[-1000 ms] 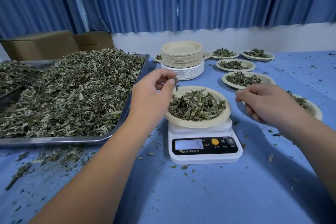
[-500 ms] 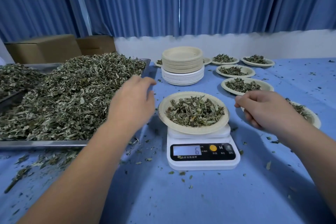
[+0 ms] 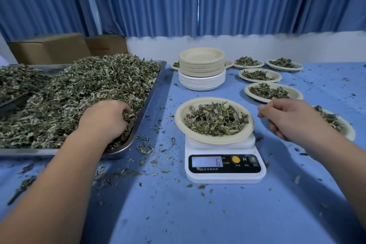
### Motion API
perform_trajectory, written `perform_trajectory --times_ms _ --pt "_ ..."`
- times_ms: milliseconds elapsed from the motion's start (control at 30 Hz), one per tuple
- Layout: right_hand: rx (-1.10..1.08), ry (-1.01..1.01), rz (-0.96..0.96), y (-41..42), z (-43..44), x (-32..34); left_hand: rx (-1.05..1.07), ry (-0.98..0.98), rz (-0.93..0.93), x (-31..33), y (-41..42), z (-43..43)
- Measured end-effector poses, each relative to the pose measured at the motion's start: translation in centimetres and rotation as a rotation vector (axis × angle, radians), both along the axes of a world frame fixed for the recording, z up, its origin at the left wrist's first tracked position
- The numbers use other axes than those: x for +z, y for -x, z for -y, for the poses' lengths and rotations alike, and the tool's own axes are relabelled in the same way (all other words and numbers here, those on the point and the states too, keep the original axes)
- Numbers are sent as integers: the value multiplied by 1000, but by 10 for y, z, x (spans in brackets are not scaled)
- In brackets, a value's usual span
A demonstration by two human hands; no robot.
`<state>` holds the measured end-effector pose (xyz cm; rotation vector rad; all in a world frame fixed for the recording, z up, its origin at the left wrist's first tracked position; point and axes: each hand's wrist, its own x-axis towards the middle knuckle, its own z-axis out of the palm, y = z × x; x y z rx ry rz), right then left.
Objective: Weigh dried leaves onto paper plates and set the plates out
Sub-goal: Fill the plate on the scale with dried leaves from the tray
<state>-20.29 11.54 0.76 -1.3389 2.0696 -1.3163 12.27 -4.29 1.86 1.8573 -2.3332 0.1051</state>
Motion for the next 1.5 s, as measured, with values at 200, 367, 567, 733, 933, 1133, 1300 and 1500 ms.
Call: perform_trajectory --times_ms 200,367,567,733,933,1133,1300,1500 --pt "-14 1 7 1 -3 0 -2 46 -195 -2 -4 3" --pt "-15 -9 1 -1 -6 2 -46 277 -425 1 -4 -2" --pt "-16 -6 3 -3 -6 4 -87 263 -622 5 1 -12" --pt "-15 -2 8 -2 -5 3 -107 134 -954 7 10 -21" --pt "-2 19 15 0 -2 6 -294 127 -1016 22 49 -37" --pt "8 28 14 -1 -3 5 -580 32 -867 42 103 -43" --pt "12 36 4 -2 -3 7 -697 -140 -533 47 125 -45" --pt "17 45 1 -2 -3 8 -674 -146 -621 39 113 -44"
